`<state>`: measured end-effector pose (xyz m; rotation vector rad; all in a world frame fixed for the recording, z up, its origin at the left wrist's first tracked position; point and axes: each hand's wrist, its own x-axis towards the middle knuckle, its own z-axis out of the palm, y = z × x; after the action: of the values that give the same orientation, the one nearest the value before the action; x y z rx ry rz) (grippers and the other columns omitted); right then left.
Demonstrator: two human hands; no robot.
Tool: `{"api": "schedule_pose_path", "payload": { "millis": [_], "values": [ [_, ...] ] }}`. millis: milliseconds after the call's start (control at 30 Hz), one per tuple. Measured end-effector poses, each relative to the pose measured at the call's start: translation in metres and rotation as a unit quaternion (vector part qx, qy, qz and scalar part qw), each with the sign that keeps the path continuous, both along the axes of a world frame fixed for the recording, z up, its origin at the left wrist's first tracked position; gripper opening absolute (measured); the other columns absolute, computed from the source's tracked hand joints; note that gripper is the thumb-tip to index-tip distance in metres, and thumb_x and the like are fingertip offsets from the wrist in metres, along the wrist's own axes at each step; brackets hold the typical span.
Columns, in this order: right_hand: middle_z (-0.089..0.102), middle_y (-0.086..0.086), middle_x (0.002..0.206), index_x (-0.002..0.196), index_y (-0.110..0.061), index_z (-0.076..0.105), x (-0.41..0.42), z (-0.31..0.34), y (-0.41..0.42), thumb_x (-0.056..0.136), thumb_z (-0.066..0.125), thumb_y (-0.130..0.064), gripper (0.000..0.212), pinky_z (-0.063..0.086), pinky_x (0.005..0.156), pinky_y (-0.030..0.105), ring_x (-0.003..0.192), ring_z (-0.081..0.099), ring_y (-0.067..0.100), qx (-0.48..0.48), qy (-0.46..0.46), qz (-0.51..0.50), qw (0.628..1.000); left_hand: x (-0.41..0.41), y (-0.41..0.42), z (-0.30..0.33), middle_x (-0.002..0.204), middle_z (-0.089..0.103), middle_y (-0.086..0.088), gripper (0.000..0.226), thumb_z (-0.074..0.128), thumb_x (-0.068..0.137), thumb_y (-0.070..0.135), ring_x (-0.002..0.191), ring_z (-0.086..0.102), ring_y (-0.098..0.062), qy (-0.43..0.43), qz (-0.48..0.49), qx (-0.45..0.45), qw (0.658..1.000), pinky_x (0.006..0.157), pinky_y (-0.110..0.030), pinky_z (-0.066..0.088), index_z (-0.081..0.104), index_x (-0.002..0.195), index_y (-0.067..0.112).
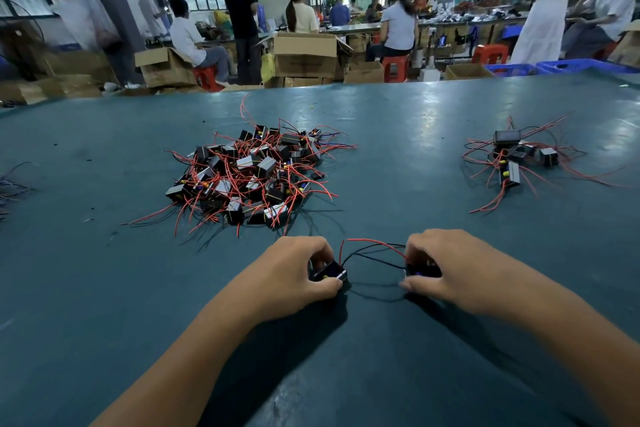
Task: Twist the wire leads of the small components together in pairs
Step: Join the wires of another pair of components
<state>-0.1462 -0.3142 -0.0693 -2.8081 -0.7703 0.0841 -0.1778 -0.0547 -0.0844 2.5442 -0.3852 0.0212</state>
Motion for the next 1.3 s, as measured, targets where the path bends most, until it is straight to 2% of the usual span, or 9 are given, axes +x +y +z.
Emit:
{"api": "schedule_pose_path", "payload": {
  "millis": [67,167,267,533,633,767,900,1100,1300],
  "values": [
    [0.065,-0.01,0.081,0.085,-0.028,0.06,-0.003,-0.001,0.005,0.084,0.07,-0.05,0.024,0.049,0.073,0.026,0.079,0.06,0.009,0.133,-0.001,-0.027,0.991,-0.001,-0.006,0.003,0.075,0.07,0.008,0.012,0.076,0.087,0.029,0.061,0.057,-0.004,0.035,0.021,-0.144,0.989,0.057,-0.02,0.045,0.07,0.093,0.02],
    [0.07,-0.009,0.075,0.083,-0.025,0.064,-0.008,-0.002,0.017,0.083,0.072,-0.044,0.02,0.048,0.063,0.016,0.068,0.064,0.004,0.322,0.024,-0.081,0.943,-0.004,-0.019,0.005,0.081,0.072,-0.008,0.015,0.07,0.09,0.011,0.06,0.058,-0.016,0.118,0.02,-0.385,0.915,0.056,-0.021,0.048,0.069,0.102,0.003],
    [0.073,0.001,0.081,0.091,-0.018,0.066,-0.013,-0.007,0.031,0.087,0.073,-0.025,0.011,0.05,0.057,0.014,0.065,0.066,0.005,0.447,0.108,-0.084,0.884,-0.008,-0.028,0.003,0.088,0.072,-0.01,0.019,0.068,0.09,0.008,0.072,0.064,-0.018,0.153,-0.009,-0.454,0.878,0.062,-0.022,0.053,0.066,0.107,-0.001],
    [0.072,-0.01,0.086,0.094,-0.027,0.064,-0.017,-0.015,0.036,0.085,0.075,-0.021,0.015,0.053,0.079,0.024,0.084,0.068,0.005,0.438,0.084,-0.098,0.89,-0.004,-0.027,-0.003,0.087,0.068,-0.007,0.034,0.085,0.074,0.026,0.072,0.065,-0.021,0.111,0.01,-0.458,0.882,0.067,-0.029,0.054,0.068,0.097,0.009],
    [0.07,-0.014,0.079,0.089,-0.03,0.057,-0.021,-0.016,0.038,0.081,0.077,-0.031,0.021,0.045,0.063,0.009,0.074,0.064,-0.002,0.406,0.027,-0.13,0.904,-0.004,-0.028,-0.005,0.09,0.067,-0.01,0.038,0.087,0.073,0.029,0.073,0.065,-0.026,0.102,0.024,-0.427,0.898,0.073,-0.04,0.055,0.067,0.097,0.008],
    [0.062,-0.005,0.064,0.077,-0.024,0.05,-0.023,-0.017,0.04,0.079,0.075,-0.037,0.028,0.043,0.057,0.018,0.058,0.053,0.004,0.325,-0.025,-0.139,0.935,-0.005,-0.034,-0.007,0.09,0.059,-0.015,0.061,0.084,0.068,0.029,0.073,0.059,-0.029,0.147,0.035,-0.446,0.882,0.066,-0.041,0.051,0.056,0.106,-0.009],
    [0.063,-0.005,0.065,0.075,-0.022,0.054,-0.021,-0.017,0.038,0.082,0.072,-0.038,0.025,0.042,0.056,0.017,0.056,0.05,0.002,0.318,0.022,-0.129,0.939,-0.004,-0.035,-0.008,0.082,0.061,-0.014,0.055,0.081,0.071,0.028,0.058,0.057,-0.017,0.175,0.038,-0.46,0.87,0.052,-0.023,0.05,0.054,0.103,-0.009],
    [0.07,0.006,0.079,0.087,-0.015,0.06,-0.021,-0.016,0.041,0.081,0.076,-0.03,0.023,0.059,0.075,0.04,0.071,0.066,0.015,0.45,0.168,-0.093,0.872,-0.001,-0.031,-0.012,0.068,0.063,-0.004,0.051,0.086,0.068,0.037,0.052,0.058,-0.013,0.189,0.016,-0.457,0.869,0.049,-0.021,0.049,0.056,0.091,0.001],
    [0.071,0.007,0.098,0.099,-0.019,0.062,-0.02,-0.014,0.034,0.067,0.087,-0.037,0.045,0.058,0.085,0.037,0.093,0.069,0.024,0.457,0.218,-0.07,0.859,0.001,-0.03,-0.014,0.066,0.065,-0.01,0.042,0.086,0.07,0.04,0.054,0.064,-0.018,0.198,0.027,-0.486,0.851,0.047,-0.024,0.05,0.06,0.079,0.009]
  ]
}}
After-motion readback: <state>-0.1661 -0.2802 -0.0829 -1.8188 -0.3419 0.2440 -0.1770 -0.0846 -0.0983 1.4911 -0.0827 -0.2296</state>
